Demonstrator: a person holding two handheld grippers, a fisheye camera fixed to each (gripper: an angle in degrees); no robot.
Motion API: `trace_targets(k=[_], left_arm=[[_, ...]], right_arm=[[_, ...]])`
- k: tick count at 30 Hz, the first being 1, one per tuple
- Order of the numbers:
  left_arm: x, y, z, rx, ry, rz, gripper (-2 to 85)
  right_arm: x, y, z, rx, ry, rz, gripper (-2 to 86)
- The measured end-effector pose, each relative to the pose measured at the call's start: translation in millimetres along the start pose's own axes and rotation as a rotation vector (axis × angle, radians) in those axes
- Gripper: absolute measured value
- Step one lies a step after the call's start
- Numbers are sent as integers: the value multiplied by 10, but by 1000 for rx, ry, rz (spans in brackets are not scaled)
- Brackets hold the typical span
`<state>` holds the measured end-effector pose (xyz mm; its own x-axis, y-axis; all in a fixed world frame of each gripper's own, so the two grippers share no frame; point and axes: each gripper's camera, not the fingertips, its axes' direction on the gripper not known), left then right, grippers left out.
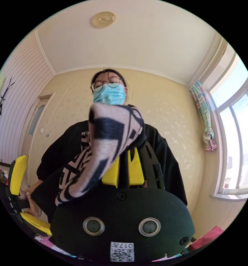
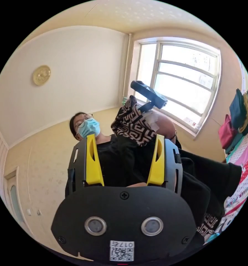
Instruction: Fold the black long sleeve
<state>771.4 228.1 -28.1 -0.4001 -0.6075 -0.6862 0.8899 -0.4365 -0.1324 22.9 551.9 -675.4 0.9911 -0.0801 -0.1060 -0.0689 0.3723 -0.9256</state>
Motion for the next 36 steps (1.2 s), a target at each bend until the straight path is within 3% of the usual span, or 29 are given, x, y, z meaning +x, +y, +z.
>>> trace_targets(k=[4, 6, 7, 10, 16, 19, 22, 25, 30, 36], left_arm=[[-65, -31, 50, -1, -48, -18, 24], [-139, -38, 54, 12, -83, -33, 24], [-164, -37, 51, 18, -90, -37, 25], [-328, -19, 19, 65, -107, -59, 27], [-826, 84, -152, 185, -216, -236, 39], [-955, 264, -365, 274, -415, -440, 51], [-900, 502, -523, 368, -725, -646, 71], [-862, 710, -550, 440, -979, -826, 121], [-1180, 633, -306, 501, -954, -712, 139], [-1763, 63, 140, 309, -1109, -684, 167]], right_arm=[[30, 106, 78, -51, 184, 124, 251], [-5, 140, 146, -87, 162, 134, 210], [-71, 158, 189, -92, 91, 93, 155], [-275, 151, 308, -115, -101, -13, 98], [-957, -12, 584, -117, 16, -246, 37], [-1602, -3, 533, 39, 88, -496, 27], [-2198, 56, 477, 154, 118, -684, 22], [-2626, 17, 588, 151, 141, -769, 19], [-3036, -179, 1038, 28, 129, -828, 18], [-3375, -431, 1626, -87, 45, -812, 19]])
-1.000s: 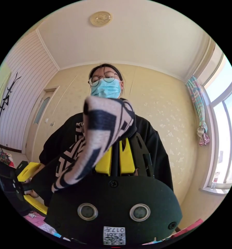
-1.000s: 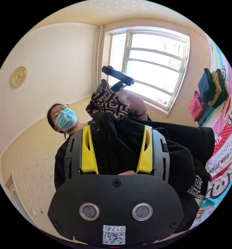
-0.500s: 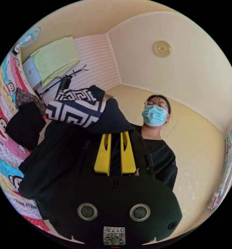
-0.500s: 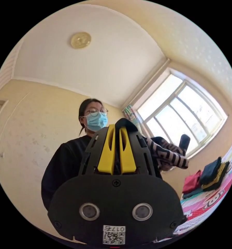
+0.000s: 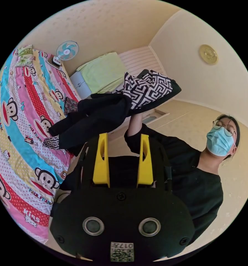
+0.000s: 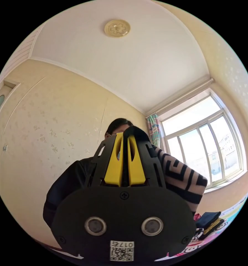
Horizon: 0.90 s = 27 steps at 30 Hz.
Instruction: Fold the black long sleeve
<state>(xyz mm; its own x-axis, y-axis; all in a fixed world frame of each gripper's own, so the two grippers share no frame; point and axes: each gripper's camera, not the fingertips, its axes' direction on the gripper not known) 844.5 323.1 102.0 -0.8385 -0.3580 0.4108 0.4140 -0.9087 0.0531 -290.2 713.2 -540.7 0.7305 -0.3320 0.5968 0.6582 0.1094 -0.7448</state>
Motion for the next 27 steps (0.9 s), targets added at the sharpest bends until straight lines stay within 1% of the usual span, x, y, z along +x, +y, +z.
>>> trace_targets(k=[2, 4, 6, 7, 8, 9, 10, 11, 13, 15, 17, 19, 21, 23, 25, 27], left_arm=[[234, -67, 33, 55, -17, 72, 174], [477, -109, 50, 110, -21, 150, 176], [697, -152, 162, 136, -82, 196, 168], [715, -164, 211, 126, -122, 183, 162], [707, -183, 301, 92, -216, 133, 151], [686, -172, 334, 79, -274, 102, 161], [672, -157, 323, 81, -279, 89, 166], [646, -114, 259, 101, -239, 75, 176], [632, -45, 118, 129, -99, 102, 183], [531, 8, -16, 87, 102, 79, 192], [417, 46, -46, 37, 216, 31, 204], [357, 71, -60, 47, 313, 13, 195], [414, 33, -33, 71, 446, 32, 91], [533, -36, -36, 72, 450, 53, 36], [672, -74, -182, 120, 351, 46, 25], [954, -16, -678, 263, 203, 88, 15]], right_arm=[[-46, -105, 180, -28, -8, -5, 19], [-104, -193, 395, -78, 34, 4, 20], [-142, -201, 511, -95, 46, 1, 19], [-166, -181, 559, -86, 43, -4, 19], [-176, -165, 574, -74, 39, -4, 19], [-190, -131, 593, -49, 26, -1, 19], [-194, -99, 610, -30, 1, 10, 19], [-197, -84, 617, -21, -13, 15, 18], [-241, -28, 630, 20, -42, 23, 18], [-290, 3, 630, 46, -41, 14, 17], [-309, 28, 645, 56, -54, 5, 17], [-261, 86, 676, 69, -74, 7, 17], [-173, 144, 689, 77, -70, 36, 17], [-81, 214, 681, 87, -56, 73, 17], [-2, 320, 628, 114, -31, 121, 17], [0, 409, 553, 147, 18, 150, 17]])
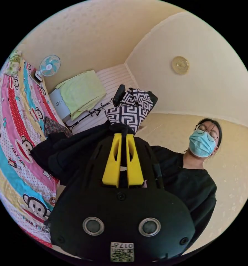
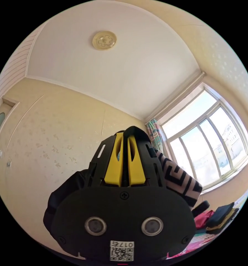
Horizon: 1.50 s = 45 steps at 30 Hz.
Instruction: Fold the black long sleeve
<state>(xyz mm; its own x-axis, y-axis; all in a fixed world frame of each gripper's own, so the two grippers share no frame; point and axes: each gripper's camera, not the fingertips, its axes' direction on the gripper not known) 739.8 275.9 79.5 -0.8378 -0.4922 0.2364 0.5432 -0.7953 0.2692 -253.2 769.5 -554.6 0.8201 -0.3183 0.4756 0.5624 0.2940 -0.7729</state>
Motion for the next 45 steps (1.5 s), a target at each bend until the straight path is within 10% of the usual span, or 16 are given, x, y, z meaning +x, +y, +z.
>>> trace_targets(k=[10, 27, 37, 45], left_arm=[[1486, -129, -1504, 392, -553, 123, -4], [4377, 681, -2129, 331, -884, 531, -3], [2092, -483, -3840, 204, -882, -137, 5], [-48, -404, -5360, 222, -974, -639, 100]], right_arm=[[284, 291, -166, -458, 1364, 383, 10], [-134, 380, 1781, -626, 1311, -149, 16], [2743, 313, 244, -912, 1698, 566, 22], [4913, 934, -1684, -745, 1908, 1094, 48]])
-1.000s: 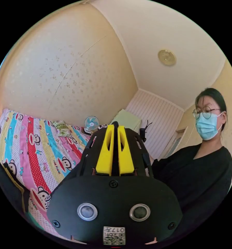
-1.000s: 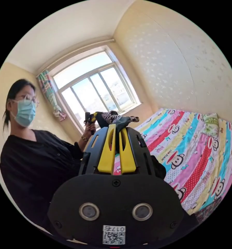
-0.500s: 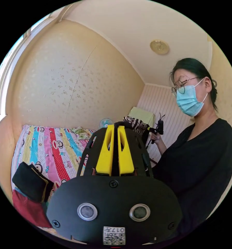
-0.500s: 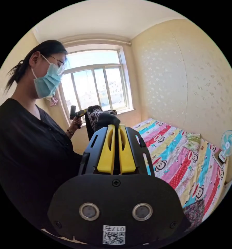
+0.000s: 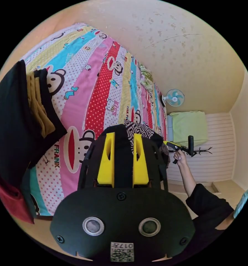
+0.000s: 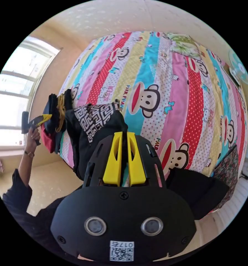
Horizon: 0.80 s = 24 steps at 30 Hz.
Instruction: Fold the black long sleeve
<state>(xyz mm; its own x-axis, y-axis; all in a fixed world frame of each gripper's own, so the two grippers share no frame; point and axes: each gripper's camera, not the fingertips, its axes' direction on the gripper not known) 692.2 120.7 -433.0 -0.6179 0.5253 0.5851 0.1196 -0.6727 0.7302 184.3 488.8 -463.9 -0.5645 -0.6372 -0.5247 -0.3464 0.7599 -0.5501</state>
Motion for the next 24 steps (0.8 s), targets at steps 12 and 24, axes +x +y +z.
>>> trace_targets(k=[12, 24], left_arm=[[-1469, 2460, -219, -243, -178, -225, 129], [-1909, 1931, -2202, -315, -361, -236, 43]], right_arm=[[-173, 1068, 1373, -409, -52, 249, 71], [-527, 789, 1661, -619, 107, 244, 72]])
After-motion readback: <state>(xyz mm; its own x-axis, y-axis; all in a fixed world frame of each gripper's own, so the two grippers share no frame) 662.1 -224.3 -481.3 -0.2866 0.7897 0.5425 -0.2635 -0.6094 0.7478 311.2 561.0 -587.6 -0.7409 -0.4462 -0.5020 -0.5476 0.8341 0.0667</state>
